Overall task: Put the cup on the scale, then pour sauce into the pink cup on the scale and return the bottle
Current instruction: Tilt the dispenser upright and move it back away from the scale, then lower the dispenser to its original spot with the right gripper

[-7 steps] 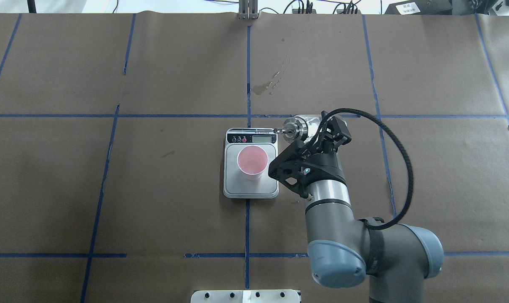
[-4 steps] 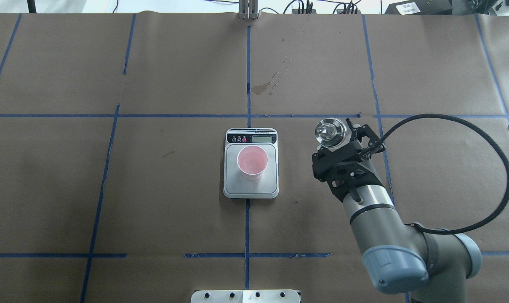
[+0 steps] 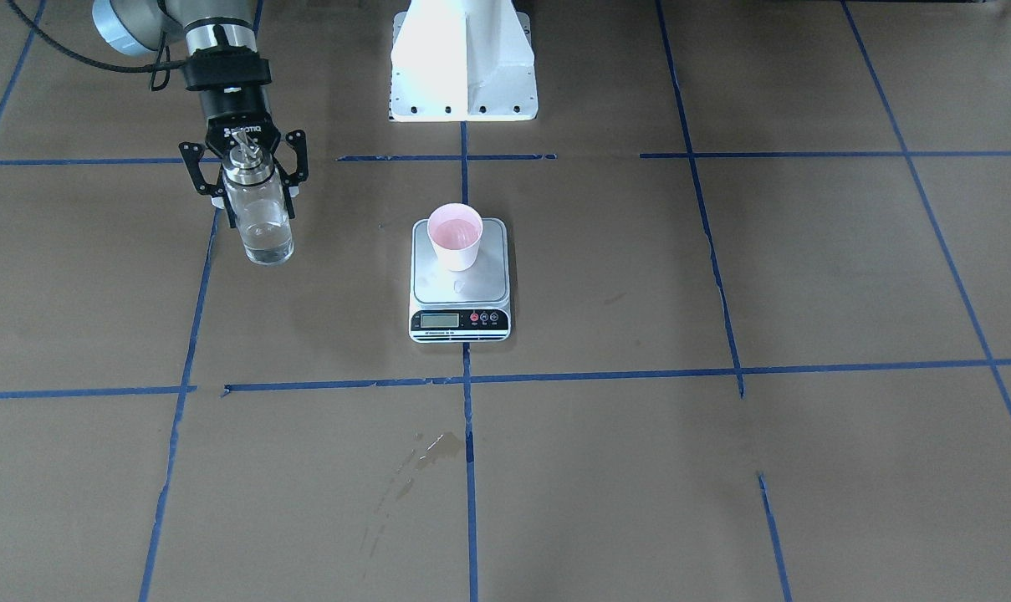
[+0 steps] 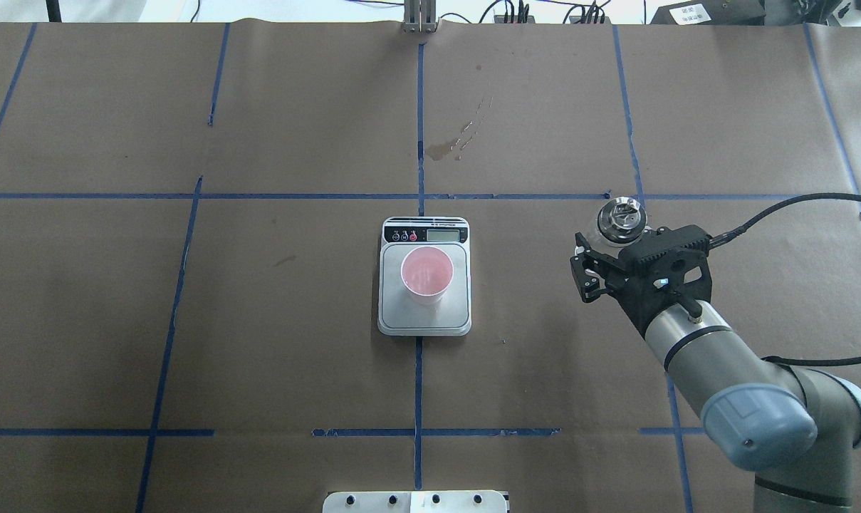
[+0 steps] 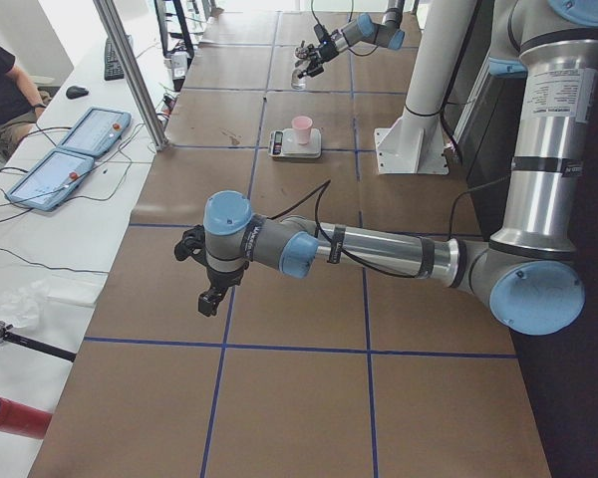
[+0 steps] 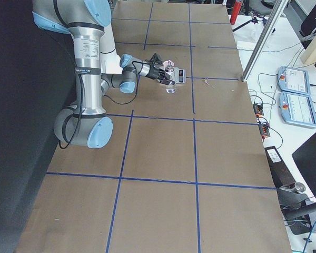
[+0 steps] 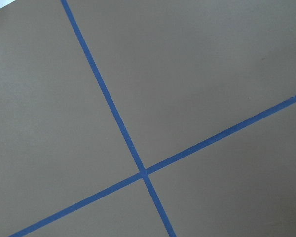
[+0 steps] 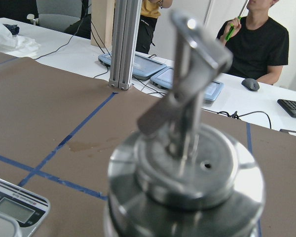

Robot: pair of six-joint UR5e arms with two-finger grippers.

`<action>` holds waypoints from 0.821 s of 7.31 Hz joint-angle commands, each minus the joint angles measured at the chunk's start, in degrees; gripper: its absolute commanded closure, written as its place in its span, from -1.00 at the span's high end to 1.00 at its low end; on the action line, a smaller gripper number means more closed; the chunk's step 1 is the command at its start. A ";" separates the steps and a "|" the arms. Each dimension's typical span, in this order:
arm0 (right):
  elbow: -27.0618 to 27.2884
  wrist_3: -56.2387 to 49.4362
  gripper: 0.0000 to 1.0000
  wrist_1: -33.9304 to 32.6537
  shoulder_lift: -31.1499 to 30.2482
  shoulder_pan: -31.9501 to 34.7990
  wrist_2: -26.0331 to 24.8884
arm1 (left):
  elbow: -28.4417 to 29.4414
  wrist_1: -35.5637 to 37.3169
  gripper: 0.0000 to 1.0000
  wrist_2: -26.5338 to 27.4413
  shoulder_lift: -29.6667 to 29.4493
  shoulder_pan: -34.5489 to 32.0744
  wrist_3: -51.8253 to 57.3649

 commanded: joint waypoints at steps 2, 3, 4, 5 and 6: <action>-3.02 6.46 -1.00 0.02 -4.19 6.98 9.56 | -0.12 0.00 1.00 0.03 0.04 -0.06 -0.03; -6.18 9.26 -1.00 0.02 -4.36 7.34 9.76 | -0.12 0.00 1.00 0.03 0.04 -0.06 -0.03; -7.86 9.72 -1.00 0.11 -4.28 7.69 9.76 | -0.12 -0.08 1.00 0.03 -0.05 0.03 -0.03; -7.88 15.47 -1.00 0.11 -4.28 7.78 11.59 | -0.12 -0.08 1.00 0.12 -0.05 0.03 -0.03; -7.53 19.44 -1.00 0.28 -4.28 8.48 14.39 | -0.12 -0.08 1.00 0.47 -0.14 0.03 -0.03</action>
